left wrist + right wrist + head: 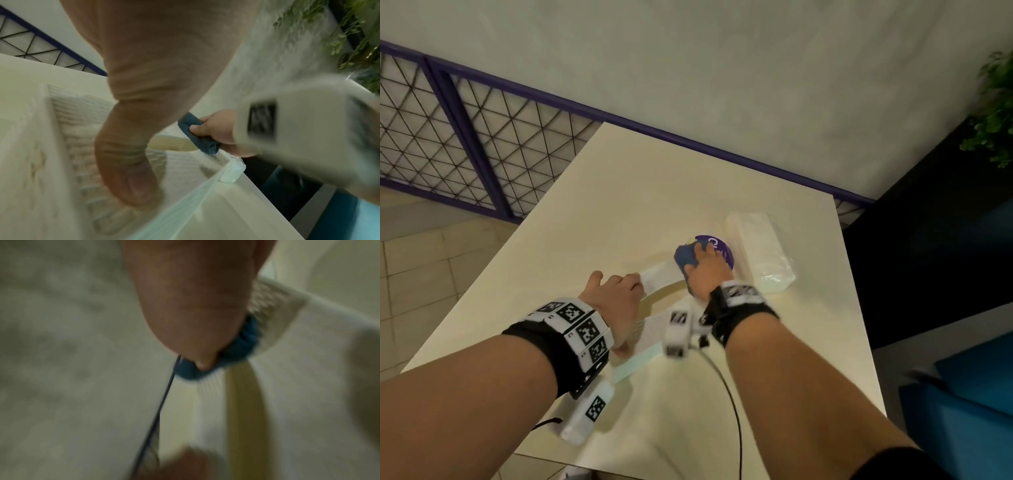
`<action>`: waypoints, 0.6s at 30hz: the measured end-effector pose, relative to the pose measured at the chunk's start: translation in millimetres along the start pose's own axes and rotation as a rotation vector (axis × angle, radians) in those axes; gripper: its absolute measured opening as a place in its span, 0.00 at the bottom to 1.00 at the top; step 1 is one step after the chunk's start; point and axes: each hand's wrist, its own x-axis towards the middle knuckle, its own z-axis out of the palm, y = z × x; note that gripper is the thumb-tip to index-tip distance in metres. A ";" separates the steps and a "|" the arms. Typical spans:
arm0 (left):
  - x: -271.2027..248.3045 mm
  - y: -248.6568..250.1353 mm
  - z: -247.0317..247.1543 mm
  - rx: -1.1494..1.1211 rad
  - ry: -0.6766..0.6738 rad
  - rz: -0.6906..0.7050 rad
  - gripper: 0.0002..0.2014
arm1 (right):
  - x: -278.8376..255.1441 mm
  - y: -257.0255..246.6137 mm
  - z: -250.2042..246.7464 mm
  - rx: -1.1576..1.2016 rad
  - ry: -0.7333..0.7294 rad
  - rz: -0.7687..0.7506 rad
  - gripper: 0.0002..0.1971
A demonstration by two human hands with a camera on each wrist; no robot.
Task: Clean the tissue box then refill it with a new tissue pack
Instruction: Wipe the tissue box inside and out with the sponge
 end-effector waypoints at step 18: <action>-0.2 -12.4 13.6 -0.052 0.026 0.043 0.57 | -22.7 -35.4 21.9 -0.328 -0.268 -0.264 0.37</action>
